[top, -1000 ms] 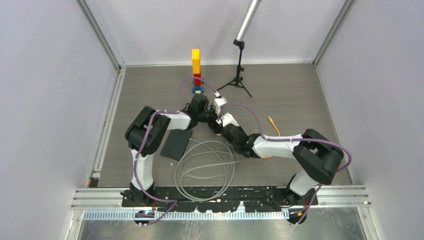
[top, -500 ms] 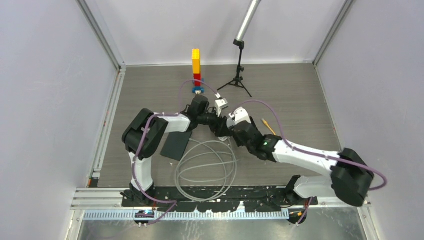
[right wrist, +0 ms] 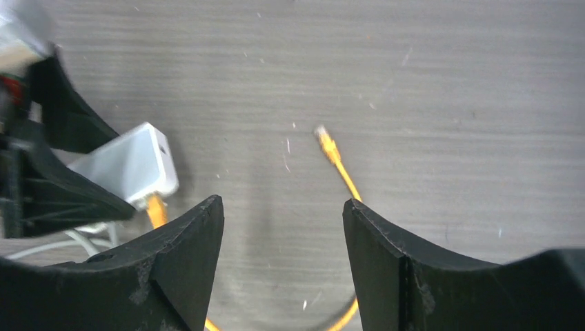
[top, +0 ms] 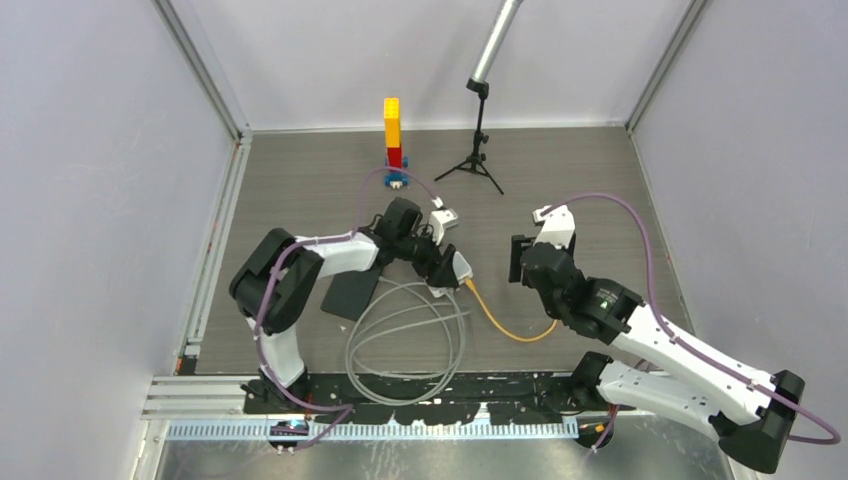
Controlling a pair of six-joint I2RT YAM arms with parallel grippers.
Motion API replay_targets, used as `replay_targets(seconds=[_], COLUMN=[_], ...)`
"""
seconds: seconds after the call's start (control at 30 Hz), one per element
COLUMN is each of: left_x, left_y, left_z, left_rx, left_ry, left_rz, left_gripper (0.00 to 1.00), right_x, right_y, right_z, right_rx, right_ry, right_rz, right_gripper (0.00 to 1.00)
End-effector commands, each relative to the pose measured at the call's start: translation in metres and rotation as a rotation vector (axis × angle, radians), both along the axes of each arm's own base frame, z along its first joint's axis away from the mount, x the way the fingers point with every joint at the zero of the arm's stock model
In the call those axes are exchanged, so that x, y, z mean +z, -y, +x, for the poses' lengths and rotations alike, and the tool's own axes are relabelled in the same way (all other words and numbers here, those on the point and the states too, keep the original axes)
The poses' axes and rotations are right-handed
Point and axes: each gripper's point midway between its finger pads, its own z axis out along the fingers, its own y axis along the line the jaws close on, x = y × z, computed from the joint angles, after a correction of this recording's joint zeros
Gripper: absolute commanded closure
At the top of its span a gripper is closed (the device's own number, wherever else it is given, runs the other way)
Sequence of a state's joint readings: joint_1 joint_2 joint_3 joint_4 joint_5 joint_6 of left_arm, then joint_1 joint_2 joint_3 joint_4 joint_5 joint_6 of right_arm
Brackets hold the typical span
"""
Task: Insert the plug into the switch port
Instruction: Insert the connector into the switch port.
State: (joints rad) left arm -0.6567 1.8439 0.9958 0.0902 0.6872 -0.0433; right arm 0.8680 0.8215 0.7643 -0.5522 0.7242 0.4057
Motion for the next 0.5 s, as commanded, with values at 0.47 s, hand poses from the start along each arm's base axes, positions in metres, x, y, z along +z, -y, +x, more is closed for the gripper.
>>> replay_targets(seconds=[0.47], left_x=[0.122], left_y=[-0.058], left_z=[0.042], left_rx=[0.192], left_ry=[0.228], left_rz=[0.072], left_gripper=[1.0], right_x=[-0.029], right_y=[-0.043], right_z=[-0.017], right_rx=[0.235], right_ry=[-0.15], right_rz=[0.141], right_gripper=[0.29])
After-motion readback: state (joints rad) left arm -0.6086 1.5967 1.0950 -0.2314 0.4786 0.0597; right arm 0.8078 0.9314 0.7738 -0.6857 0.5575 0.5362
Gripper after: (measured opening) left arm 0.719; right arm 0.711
